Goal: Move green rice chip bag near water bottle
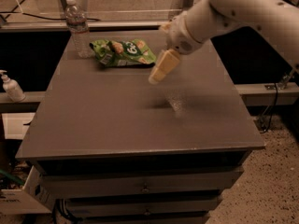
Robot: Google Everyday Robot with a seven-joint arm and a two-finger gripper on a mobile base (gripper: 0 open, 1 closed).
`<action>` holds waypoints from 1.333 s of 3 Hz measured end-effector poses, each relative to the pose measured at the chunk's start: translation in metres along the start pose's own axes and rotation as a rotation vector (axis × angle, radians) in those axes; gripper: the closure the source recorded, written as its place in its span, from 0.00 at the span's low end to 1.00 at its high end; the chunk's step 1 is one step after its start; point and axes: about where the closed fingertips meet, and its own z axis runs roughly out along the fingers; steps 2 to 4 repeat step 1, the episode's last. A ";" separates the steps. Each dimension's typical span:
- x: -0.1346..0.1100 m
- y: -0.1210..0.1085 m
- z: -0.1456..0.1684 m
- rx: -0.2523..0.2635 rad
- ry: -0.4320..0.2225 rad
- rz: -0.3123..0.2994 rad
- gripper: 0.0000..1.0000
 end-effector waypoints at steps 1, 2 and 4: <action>0.033 0.002 -0.024 0.027 0.012 0.059 0.00; 0.033 0.002 -0.024 0.027 0.012 0.059 0.00; 0.033 0.002 -0.024 0.027 0.012 0.059 0.00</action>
Offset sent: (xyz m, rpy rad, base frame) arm 0.0000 0.0000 0.0000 0.0000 0.0000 0.0000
